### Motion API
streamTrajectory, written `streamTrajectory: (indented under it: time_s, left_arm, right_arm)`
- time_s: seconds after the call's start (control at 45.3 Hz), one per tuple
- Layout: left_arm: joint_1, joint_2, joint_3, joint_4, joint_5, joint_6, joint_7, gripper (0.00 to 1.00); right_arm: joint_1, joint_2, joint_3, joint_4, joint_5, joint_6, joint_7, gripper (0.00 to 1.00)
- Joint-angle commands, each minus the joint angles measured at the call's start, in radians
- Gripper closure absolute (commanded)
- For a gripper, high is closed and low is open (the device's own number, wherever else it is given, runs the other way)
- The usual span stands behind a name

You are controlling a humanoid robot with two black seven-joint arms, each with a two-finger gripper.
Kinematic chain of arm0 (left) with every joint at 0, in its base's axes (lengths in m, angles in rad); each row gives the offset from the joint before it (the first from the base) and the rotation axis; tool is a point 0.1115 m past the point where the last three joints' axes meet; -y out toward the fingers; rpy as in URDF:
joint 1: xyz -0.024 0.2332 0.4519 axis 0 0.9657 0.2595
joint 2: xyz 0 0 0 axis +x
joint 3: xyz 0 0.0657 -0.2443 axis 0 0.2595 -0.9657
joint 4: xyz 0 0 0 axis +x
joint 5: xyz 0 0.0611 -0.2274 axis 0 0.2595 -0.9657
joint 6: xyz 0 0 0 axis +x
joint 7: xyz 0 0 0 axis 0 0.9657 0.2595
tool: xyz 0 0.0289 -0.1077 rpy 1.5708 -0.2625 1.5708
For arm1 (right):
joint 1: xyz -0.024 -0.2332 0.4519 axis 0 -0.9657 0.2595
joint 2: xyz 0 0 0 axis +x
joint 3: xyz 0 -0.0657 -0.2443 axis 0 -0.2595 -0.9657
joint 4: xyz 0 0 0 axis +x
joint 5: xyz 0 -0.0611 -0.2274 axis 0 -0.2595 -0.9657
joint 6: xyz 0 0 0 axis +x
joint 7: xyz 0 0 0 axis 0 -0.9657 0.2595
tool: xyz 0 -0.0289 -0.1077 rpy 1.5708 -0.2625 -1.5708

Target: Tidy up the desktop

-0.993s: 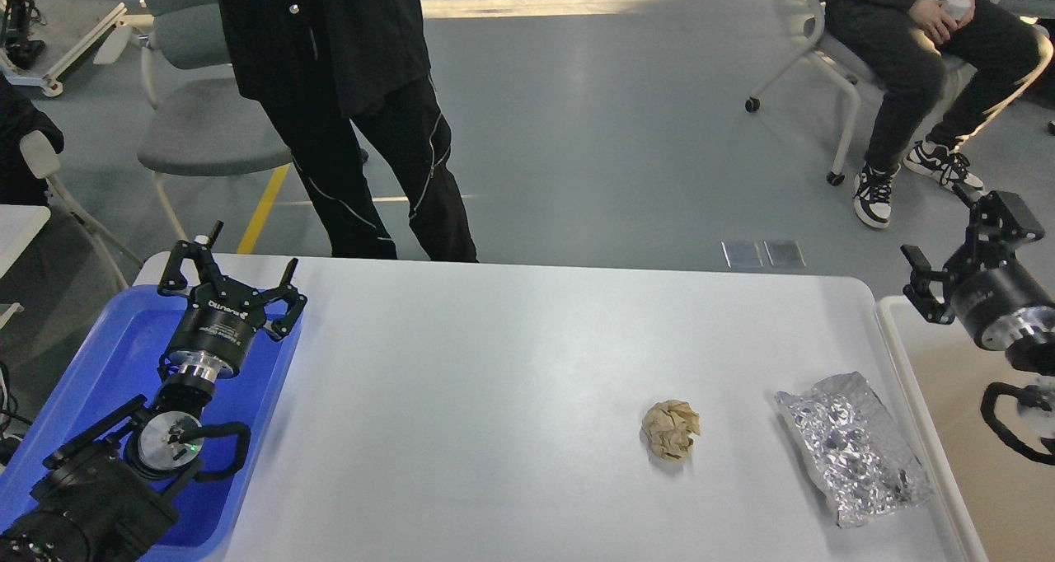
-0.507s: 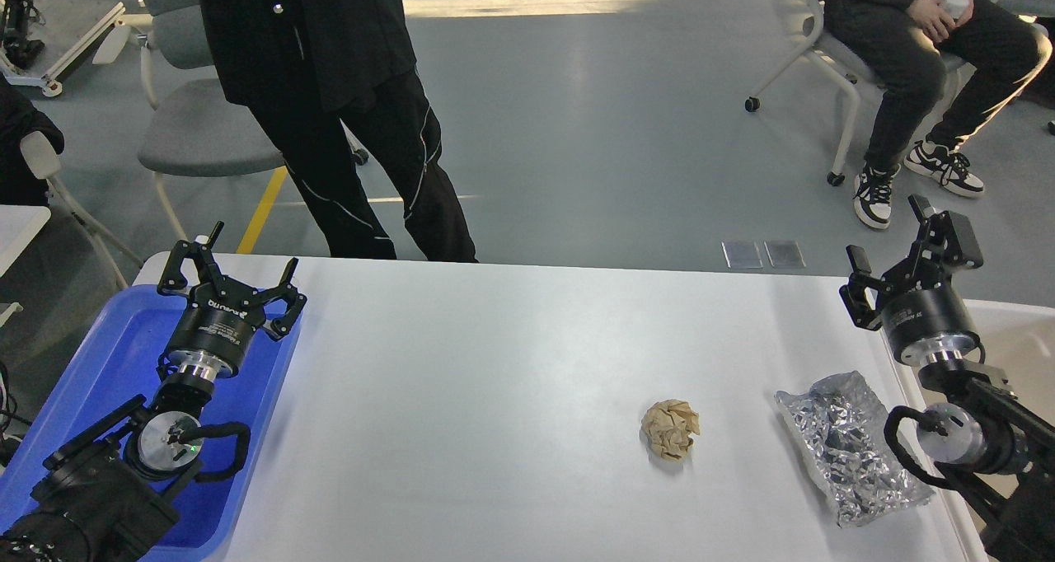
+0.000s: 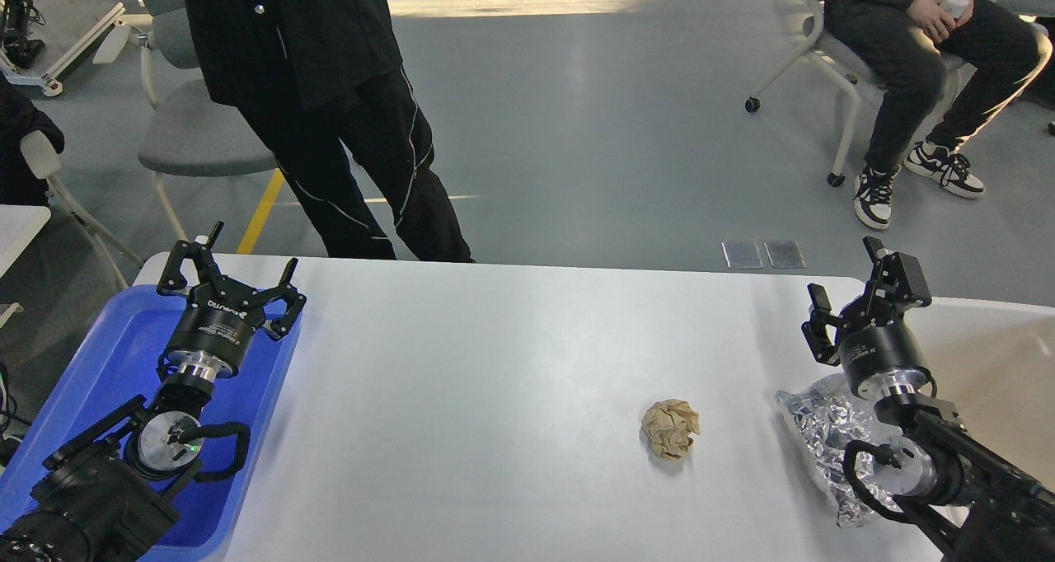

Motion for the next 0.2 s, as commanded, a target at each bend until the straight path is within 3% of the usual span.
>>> streamTrajectory:
  time_s: [0.0,0.176]
  left_arm:
    - [0.000,0.000,0.000,0.000,0.001,0.000,0.000,0.00]
    - [0.000,0.000,0.000,0.000,0.001,0.000,0.000,0.00]
  right_arm:
    - [0.004,0.009,-0.046,-0.010,-0.001,-0.007,0.003,0.00]
    - [0.009,0.006,-0.034,-0.011,-0.001,-0.012,0.003,0.00]
